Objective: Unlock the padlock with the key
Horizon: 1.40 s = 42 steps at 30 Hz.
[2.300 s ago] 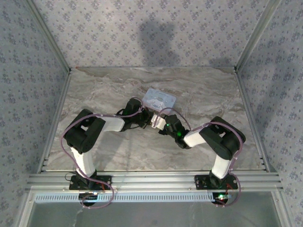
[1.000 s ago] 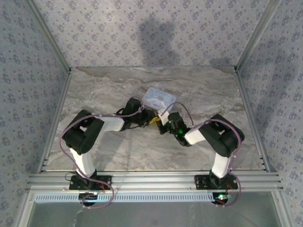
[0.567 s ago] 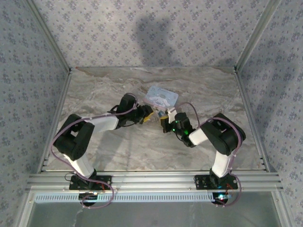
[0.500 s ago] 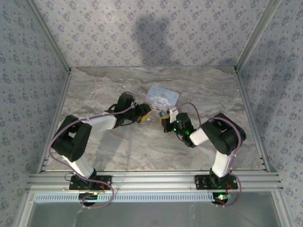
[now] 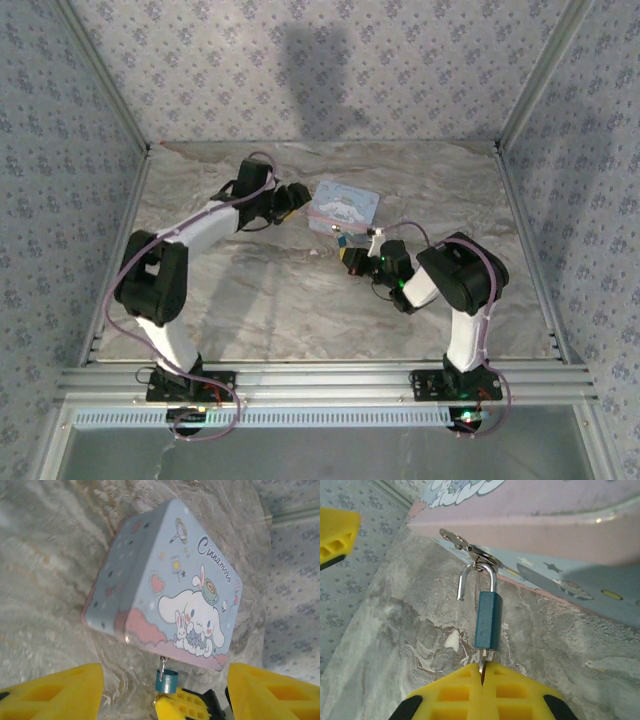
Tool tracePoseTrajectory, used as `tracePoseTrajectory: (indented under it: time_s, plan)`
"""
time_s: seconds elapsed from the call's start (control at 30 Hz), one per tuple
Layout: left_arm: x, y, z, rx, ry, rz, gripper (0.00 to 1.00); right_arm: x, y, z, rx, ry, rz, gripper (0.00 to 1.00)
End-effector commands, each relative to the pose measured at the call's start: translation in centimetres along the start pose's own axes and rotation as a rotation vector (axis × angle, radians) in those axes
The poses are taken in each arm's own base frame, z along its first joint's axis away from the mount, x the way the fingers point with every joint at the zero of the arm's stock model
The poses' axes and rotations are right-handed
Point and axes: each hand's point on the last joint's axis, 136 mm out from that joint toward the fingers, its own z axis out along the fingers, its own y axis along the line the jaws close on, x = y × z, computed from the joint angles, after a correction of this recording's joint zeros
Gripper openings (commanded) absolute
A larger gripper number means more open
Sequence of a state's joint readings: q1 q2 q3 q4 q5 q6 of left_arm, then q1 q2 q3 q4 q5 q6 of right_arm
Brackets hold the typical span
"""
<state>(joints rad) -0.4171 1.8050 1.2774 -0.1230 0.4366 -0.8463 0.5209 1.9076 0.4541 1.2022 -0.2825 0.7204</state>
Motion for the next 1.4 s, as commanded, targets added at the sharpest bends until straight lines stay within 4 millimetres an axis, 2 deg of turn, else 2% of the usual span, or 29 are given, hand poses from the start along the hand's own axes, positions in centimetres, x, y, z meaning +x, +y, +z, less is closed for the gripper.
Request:
tracePoseTrajectory:
  time_s: [0.0,0.33,0.47,0.57,0.7,0.93,1.03,1.13,1.37]
  plan:
    - [0.7,1.0,1.6,-0.049,0.108,0.083,0.67,0.7,-1.2,-0.4,0.038,0.015,0.085,0.03]
    - [-0.7,1.8,5.5,-0.101,0.194,0.146,0.71,0.7,-1.8,-0.7,0.065,0.02,0.1,0.04]
    - [-0.4,3.4,6.4,-0.136,0.205,0.133,0.71,0.6,-1.9,-1.0,0.081,0.024,0.083,0.04]
    - [0.3,4.5,6.9,-0.155,0.22,0.118,0.71,0.6,-1.9,-1.1,0.09,0.031,0.077,0.09]
    - [1.0,5.9,7.0,-0.184,0.234,0.104,0.71,0.8,-2.2,-1.2,0.112,0.04,0.073,0.16]
    - [2.0,7.1,6.8,-0.204,0.243,0.095,0.71,0.4,-2.5,-2.3,0.158,0.042,0.022,0.27]
    - [2.3,7.3,6.6,-0.206,0.246,0.092,0.71,-0.5,-2.0,-2.8,0.158,0.036,-0.018,0.34]
    - [2.7,7.6,6.4,-0.209,0.246,0.087,0.71,-1.6,-1.6,-3.1,0.142,0.031,-0.026,0.47]
    - [3.9,8.5,5.6,-0.218,0.249,0.077,0.71,-3.9,-0.4,-2.3,0.041,0.029,-0.013,0.66]
